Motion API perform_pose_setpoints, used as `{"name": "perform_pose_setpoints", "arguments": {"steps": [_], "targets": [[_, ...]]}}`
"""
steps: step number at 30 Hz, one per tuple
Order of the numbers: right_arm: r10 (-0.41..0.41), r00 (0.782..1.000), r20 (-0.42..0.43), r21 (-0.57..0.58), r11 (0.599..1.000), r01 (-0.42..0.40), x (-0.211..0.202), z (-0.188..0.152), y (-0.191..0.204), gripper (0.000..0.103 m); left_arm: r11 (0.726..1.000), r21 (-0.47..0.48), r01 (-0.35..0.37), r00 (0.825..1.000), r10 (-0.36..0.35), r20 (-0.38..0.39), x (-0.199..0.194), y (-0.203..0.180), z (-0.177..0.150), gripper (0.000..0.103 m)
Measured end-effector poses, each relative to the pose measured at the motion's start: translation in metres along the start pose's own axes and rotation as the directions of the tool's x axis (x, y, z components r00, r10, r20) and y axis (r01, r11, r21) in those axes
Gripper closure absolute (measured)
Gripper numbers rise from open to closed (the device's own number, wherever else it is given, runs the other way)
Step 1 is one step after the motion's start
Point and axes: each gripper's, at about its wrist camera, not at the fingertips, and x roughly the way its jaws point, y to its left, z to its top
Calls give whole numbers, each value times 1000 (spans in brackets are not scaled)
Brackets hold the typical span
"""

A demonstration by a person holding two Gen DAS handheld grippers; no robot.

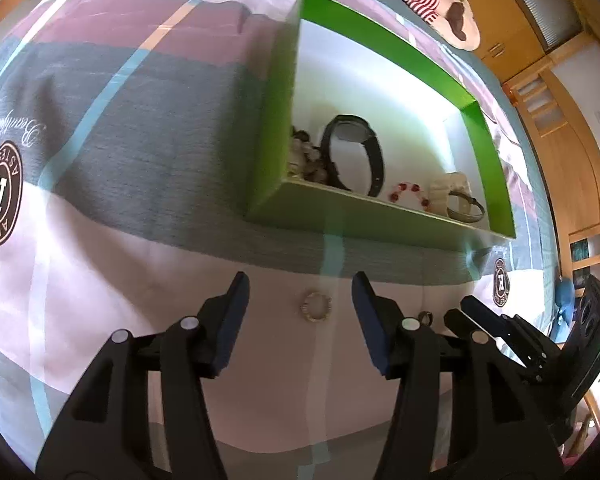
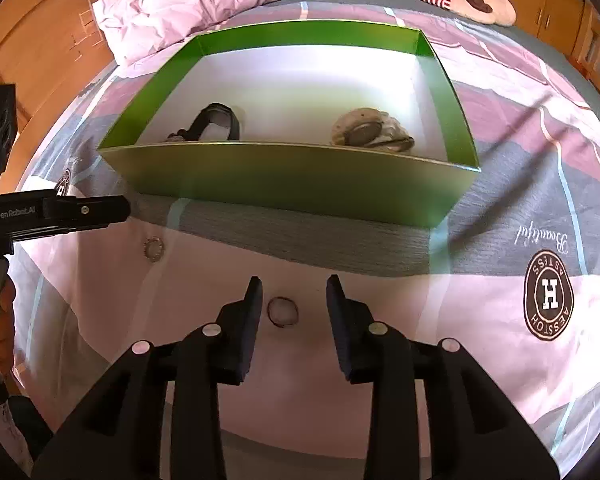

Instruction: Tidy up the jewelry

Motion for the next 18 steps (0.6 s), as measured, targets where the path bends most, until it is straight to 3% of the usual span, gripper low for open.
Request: {"name": "perform_pose_setpoints", "arguments": {"steps": [4,8,13,18], "targets": [[-6,1000,-29,11,1000,6,5,-4,-2,69,998,65,-15,999,17,-30,12,-17,-7,49],[-2,999,-36,15,1000,3,3,-5,-1,69,984,155,-85,995,92,-37,26,-38,-18,49],[-4,999,-37,-22,1000,3,1,-7,9,69,971,178,-159,985,167,-31,38,-40,-20,48],[-16,999,-48,-69,998,13,8,-7,20,69,963,199,-179,982,187,-23,41,-44,-22,45]]}}
